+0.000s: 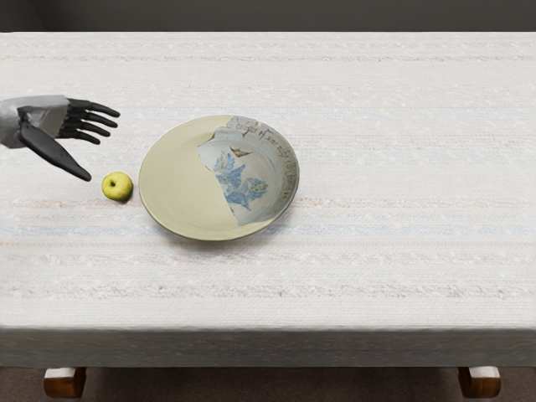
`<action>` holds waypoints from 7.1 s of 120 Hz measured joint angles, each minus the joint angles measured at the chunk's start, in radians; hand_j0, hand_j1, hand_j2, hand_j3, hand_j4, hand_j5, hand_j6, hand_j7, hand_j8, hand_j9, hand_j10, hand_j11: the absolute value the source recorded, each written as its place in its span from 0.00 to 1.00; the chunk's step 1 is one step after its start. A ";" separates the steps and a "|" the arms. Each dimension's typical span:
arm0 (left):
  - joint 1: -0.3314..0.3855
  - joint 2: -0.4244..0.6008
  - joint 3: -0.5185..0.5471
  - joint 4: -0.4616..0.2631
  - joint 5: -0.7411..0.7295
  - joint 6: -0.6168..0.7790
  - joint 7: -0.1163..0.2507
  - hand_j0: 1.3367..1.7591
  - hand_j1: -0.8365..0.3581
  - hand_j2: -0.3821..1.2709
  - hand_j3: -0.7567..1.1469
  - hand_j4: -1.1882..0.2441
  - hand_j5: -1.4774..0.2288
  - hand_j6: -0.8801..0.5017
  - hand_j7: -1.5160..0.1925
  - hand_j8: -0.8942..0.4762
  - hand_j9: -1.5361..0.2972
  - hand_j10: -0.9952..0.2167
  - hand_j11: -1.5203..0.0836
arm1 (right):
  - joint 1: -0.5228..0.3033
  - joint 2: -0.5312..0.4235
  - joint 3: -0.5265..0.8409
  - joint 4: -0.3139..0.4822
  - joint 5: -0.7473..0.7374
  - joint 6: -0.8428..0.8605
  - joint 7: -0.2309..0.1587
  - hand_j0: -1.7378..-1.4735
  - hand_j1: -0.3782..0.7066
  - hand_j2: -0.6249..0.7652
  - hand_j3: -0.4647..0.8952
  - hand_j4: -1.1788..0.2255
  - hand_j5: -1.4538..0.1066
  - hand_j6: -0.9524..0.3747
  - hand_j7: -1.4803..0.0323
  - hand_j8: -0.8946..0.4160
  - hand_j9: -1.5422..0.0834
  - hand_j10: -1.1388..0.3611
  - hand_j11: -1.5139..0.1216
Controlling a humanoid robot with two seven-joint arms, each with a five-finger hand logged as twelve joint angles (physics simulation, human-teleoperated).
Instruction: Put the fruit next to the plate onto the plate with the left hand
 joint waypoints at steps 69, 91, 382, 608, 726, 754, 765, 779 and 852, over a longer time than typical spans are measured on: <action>-0.241 0.166 0.289 -0.256 -0.033 0.000 0.015 0.76 0.76 0.26 0.40 0.66 0.68 0.46 0.71 0.48 0.67 0.62 0.76 | -0.011 0.000 -0.001 -0.001 0.001 -0.003 -0.002 0.30 0.07 0.44 0.34 0.81 0.90 0.69 0.95 0.65 0.92 0.73 0.90; -0.581 0.128 0.708 -0.370 -0.159 0.241 0.019 0.76 0.76 0.26 0.40 0.66 0.68 0.46 0.71 0.48 0.67 0.62 0.76 | -0.011 0.000 -0.001 -0.002 0.001 -0.003 -0.002 0.30 0.07 0.44 0.34 0.81 0.90 0.69 0.95 0.65 0.92 0.73 0.90; -0.805 -0.689 1.444 -0.313 -0.714 1.218 0.385 0.76 0.75 0.26 0.40 0.66 0.69 0.46 0.71 0.48 0.67 0.63 0.76 | -0.011 0.000 -0.001 -0.001 0.001 -0.003 -0.002 0.30 0.07 0.44 0.34 0.81 0.90 0.69 0.95 0.65 0.92 0.73 0.90; -0.614 -0.737 1.420 -0.104 -0.716 1.208 0.315 0.76 0.49 0.30 0.40 0.47 0.48 0.28 0.50 0.32 0.48 0.40 0.54 | -0.011 0.000 -0.001 -0.001 0.001 -0.003 -0.002 0.30 0.07 0.44 0.34 0.81 0.90 0.69 0.95 0.65 0.92 0.73 0.90; -0.729 -0.652 1.444 -0.191 -0.716 1.163 0.315 0.75 0.46 0.53 0.40 0.31 0.29 0.29 0.31 0.34 0.29 0.25 0.32 | -0.011 0.000 -0.001 -0.001 0.001 -0.003 -0.002 0.30 0.07 0.44 0.34 0.81 0.90 0.69 0.95 0.65 0.92 0.73 0.90; -0.841 -0.611 1.460 -0.245 -0.716 1.162 0.316 0.75 0.41 0.60 0.40 0.31 0.27 0.32 0.30 0.36 0.29 0.27 0.32 | -0.011 0.000 -0.001 -0.001 0.001 -0.003 -0.002 0.30 0.07 0.44 0.34 0.81 0.90 0.69 0.95 0.65 0.92 0.73 0.90; -0.891 -0.611 1.451 -0.275 -0.714 1.162 0.317 0.75 0.40 0.61 0.40 0.32 0.27 0.33 0.30 0.37 0.29 0.28 0.32 | -0.011 0.000 -0.001 -0.001 0.001 -0.003 -0.002 0.30 0.07 0.44 0.34 0.81 0.90 0.69 0.95 0.65 0.92 0.73 0.90; -0.938 -0.612 1.423 -0.325 -0.713 1.162 0.317 0.75 0.41 0.60 0.40 0.32 0.26 0.33 0.29 0.37 0.29 0.28 0.32 | -0.011 0.000 -0.001 -0.001 0.001 -0.003 -0.002 0.30 0.07 0.44 0.34 0.81 0.90 0.69 0.95 0.65 0.92 0.73 0.90; -1.022 -0.658 1.267 -0.524 -0.722 1.161 0.321 0.75 0.37 0.65 0.40 0.34 0.23 0.36 0.28 0.38 0.28 0.29 0.32 | -0.011 0.000 -0.001 -0.001 0.001 -0.003 -0.002 0.30 0.07 0.44 0.34 0.81 0.90 0.69 0.95 0.65 0.92 0.73 0.90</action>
